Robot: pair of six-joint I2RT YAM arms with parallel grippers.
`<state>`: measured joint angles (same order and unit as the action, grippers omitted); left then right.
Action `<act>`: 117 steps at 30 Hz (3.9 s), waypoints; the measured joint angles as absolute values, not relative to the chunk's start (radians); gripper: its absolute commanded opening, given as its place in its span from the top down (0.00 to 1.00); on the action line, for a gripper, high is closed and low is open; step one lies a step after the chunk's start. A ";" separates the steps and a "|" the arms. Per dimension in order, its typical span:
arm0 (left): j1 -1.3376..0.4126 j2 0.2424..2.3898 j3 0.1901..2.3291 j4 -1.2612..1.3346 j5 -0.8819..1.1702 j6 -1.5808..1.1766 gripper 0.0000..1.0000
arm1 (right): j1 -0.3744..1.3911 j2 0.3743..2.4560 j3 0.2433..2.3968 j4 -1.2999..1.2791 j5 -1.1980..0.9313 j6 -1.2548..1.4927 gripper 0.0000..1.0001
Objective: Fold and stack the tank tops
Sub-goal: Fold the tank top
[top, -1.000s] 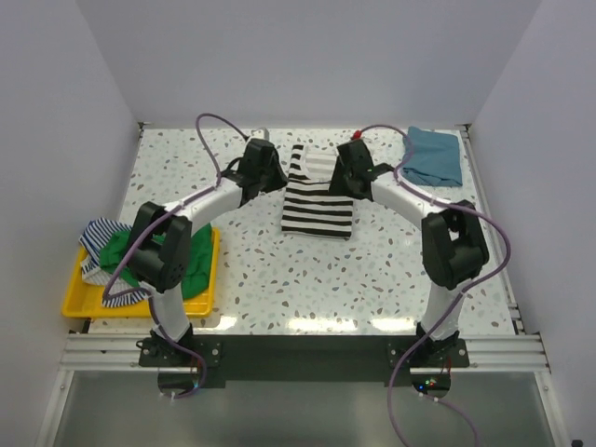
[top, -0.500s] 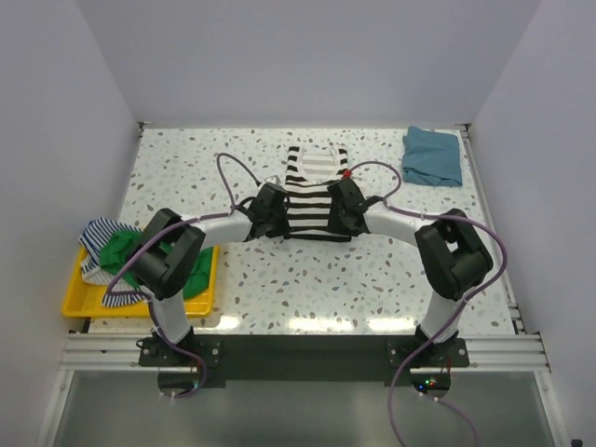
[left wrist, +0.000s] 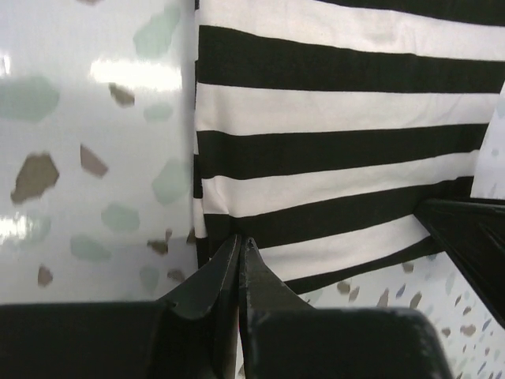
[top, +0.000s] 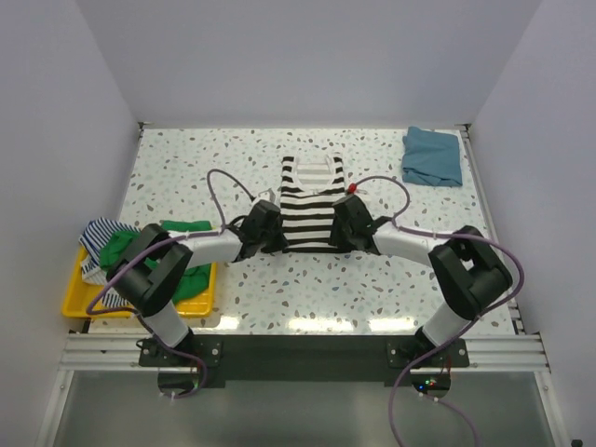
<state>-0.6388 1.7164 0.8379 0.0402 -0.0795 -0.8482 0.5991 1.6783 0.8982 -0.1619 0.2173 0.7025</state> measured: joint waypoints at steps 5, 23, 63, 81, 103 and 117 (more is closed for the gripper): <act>-0.669 1.581 0.684 0.056 -0.060 -0.863 0.94 | 0.693 1.569 0.774 -0.138 0.218 0.753 0.55; -0.738 1.174 0.550 -0.318 -0.077 -0.881 0.45 | 0.805 1.232 0.694 -0.436 0.252 0.856 0.35; -0.604 1.087 0.134 0.326 0.198 -1.192 0.49 | 0.712 1.190 0.435 -0.137 0.117 1.056 0.56; -0.603 1.263 0.169 0.448 0.209 -1.216 0.73 | 0.711 1.235 0.426 -0.063 0.105 1.073 0.76; -0.762 0.946 0.307 -0.204 0.124 -1.037 1.00 | 0.976 0.978 0.445 -0.355 0.141 0.996 1.00; -0.775 0.917 0.585 -0.485 0.039 -1.005 1.00 | 1.044 1.024 0.757 -0.622 0.314 0.974 1.00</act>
